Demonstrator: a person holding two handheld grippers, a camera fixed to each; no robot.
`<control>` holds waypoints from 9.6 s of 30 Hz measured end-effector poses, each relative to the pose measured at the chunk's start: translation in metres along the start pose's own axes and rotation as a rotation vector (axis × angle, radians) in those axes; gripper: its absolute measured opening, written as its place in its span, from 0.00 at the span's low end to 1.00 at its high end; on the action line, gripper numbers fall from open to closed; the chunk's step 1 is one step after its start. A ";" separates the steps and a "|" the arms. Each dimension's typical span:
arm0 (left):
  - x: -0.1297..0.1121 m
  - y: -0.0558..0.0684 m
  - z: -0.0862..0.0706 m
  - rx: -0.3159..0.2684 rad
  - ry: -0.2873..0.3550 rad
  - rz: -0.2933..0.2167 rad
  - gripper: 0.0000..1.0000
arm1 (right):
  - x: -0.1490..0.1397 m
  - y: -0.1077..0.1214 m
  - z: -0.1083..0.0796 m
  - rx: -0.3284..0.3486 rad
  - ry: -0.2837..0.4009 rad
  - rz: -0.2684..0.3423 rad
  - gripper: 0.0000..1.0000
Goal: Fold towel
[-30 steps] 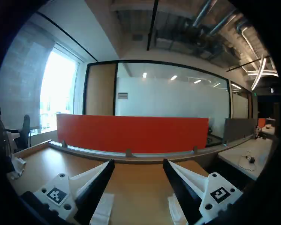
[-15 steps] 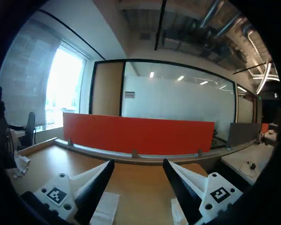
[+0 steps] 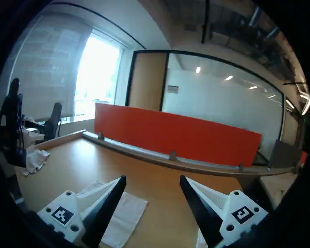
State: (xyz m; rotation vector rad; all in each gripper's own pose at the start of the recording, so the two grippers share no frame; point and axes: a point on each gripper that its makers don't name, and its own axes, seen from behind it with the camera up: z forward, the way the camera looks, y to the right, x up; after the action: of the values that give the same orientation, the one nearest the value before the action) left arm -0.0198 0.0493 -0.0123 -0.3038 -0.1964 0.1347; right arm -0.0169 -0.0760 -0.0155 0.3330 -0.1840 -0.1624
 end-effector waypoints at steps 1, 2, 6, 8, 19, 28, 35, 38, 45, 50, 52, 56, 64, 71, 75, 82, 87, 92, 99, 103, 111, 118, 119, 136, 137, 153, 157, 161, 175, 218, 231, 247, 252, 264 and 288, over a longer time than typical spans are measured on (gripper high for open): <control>-0.002 0.004 0.001 -0.016 -0.008 0.001 0.95 | -0.004 -0.004 0.001 0.021 -0.015 -0.007 1.00; -0.004 0.008 0.001 -0.034 -0.018 0.002 0.95 | -0.008 -0.008 0.002 0.044 -0.032 -0.016 1.00; -0.012 0.019 0.003 -0.076 -0.042 -0.001 0.95 | -0.020 -0.018 0.005 0.099 -0.079 -0.048 1.00; -0.016 0.023 0.003 -0.089 -0.052 -0.003 0.95 | -0.024 -0.023 0.006 0.123 -0.096 -0.062 1.00; -0.056 0.041 0.008 -0.142 -0.121 0.024 0.95 | -0.064 -0.041 0.013 0.206 -0.181 -0.099 1.00; -0.109 0.072 0.016 -0.209 -0.184 0.026 0.95 | -0.107 -0.057 0.018 0.255 -0.230 -0.093 1.00; -0.163 0.090 0.025 -0.248 -0.272 0.038 0.96 | -0.143 -0.070 0.026 0.287 -0.270 -0.093 1.00; -0.182 0.094 0.030 -0.265 -0.305 0.042 0.95 | -0.160 -0.077 0.029 0.306 -0.293 -0.089 1.00; -0.221 0.099 0.039 -0.290 -0.391 0.059 0.95 | -0.204 -0.085 0.036 0.329 -0.357 -0.100 1.00; -0.243 0.103 0.045 -0.311 -0.444 0.083 0.95 | -0.238 -0.089 0.036 0.338 -0.420 -0.117 1.00; -0.250 0.105 0.046 -0.320 -0.463 0.091 0.95 | -0.250 -0.092 0.035 0.349 -0.443 -0.124 1.00; -0.266 0.109 0.048 -0.341 -0.502 0.103 0.95 | -0.270 -0.098 0.031 0.368 -0.483 -0.135 1.00; -0.290 0.118 0.049 -0.370 -0.566 0.134 0.95 | -0.298 -0.104 0.023 0.398 -0.553 -0.141 1.00; -0.303 0.125 0.048 -0.390 -0.610 0.139 0.95 | -0.311 -0.100 0.018 0.407 -0.592 -0.142 1.00; -0.304 0.125 0.049 -0.388 -0.612 0.139 0.95 | -0.315 -0.099 0.017 0.414 -0.601 -0.146 0.99; -0.306 0.125 0.048 -0.378 -0.619 0.148 0.95 | -0.321 -0.101 0.013 0.438 -0.616 -0.144 0.90; -0.306 0.125 0.047 -0.368 -0.627 0.152 0.95 | -0.322 -0.102 0.012 0.445 -0.627 -0.121 0.84; -0.306 0.124 0.048 -0.355 -0.635 0.146 0.82 | -0.322 -0.103 0.011 0.446 -0.627 -0.120 0.79; -0.306 0.121 0.047 -0.318 -0.637 0.122 0.54 | -0.322 -0.107 0.009 0.451 -0.627 -0.119 0.57; -0.306 0.123 0.046 -0.318 -0.642 0.125 0.51 | -0.322 -0.108 0.008 0.449 -0.627 -0.111 0.31; -0.307 0.126 0.043 -0.326 -0.649 0.136 0.25 | -0.322 -0.106 0.007 0.437 -0.634 -0.085 0.18; -0.306 0.127 0.042 -0.311 -0.655 0.104 0.14 | -0.322 -0.106 0.007 0.442 -0.639 -0.086 0.17; -0.306 0.127 0.042 -0.309 -0.656 0.096 0.13 | -0.322 -0.106 0.008 0.443 -0.639 -0.088 0.17; -0.289 0.129 0.029 -0.312 -0.673 0.068 0.11 | -0.295 -0.105 0.002 0.452 -0.613 -0.098 0.16; -0.286 0.129 0.028 -0.310 -0.669 0.065 0.11 | -0.291 -0.104 0.002 0.448 -0.606 -0.099 0.16; -0.224 0.121 0.008 -0.272 -0.627 0.005 0.11 | -0.231 -0.100 -0.011 0.436 -0.525 -0.096 0.15; -0.211 0.119 0.004 -0.266 -0.620 -0.013 0.11 | -0.218 -0.100 -0.015 0.437 -0.509 -0.090 0.15; -0.199 0.118 -0.001 -0.266 -0.617 -0.030 0.11 | -0.205 -0.098 -0.018 0.435 -0.494 -0.089 0.16; -0.172 0.122 -0.013 -0.283 -0.602 -0.052 0.11 | -0.179 -0.091 -0.032 0.440 -0.482 -0.083 0.16; -0.181 0.110 0.058 -0.241 -0.600 -0.046 0.11 | -0.199 -0.066 0.023 0.431 -0.567 -0.125 0.15; -0.197 0.105 0.091 -0.225 -0.617 -0.044 0.11 | -0.218 -0.056 0.058 0.413 -0.608 -0.095 0.15; -0.228 0.102 0.112 -0.194 -0.655 -0.037 0.11 | -0.247 -0.058 0.077 0.409 -0.664 -0.104 0.16; -0.237 0.101 0.120 -0.182 -0.660 -0.033 0.11 | -0.256 -0.057 0.084 0.395 -0.680 -0.093 0.16; -0.256 0.096 0.129 -0.136 -0.708 -0.011 0.24 | -0.272 -0.049 0.096 0.349 -0.703 -0.125 0.30; -0.258 0.068 0.140 -0.049 -0.710 0.047 0.78 | -0.267 -0.028 0.113 0.254 -0.690 -0.159 0.87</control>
State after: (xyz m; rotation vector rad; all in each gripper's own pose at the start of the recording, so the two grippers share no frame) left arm -0.3069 0.1113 0.0536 -0.2996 -0.8972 0.2821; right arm -0.3027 -0.0865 0.0398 0.5364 -0.8663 -0.4107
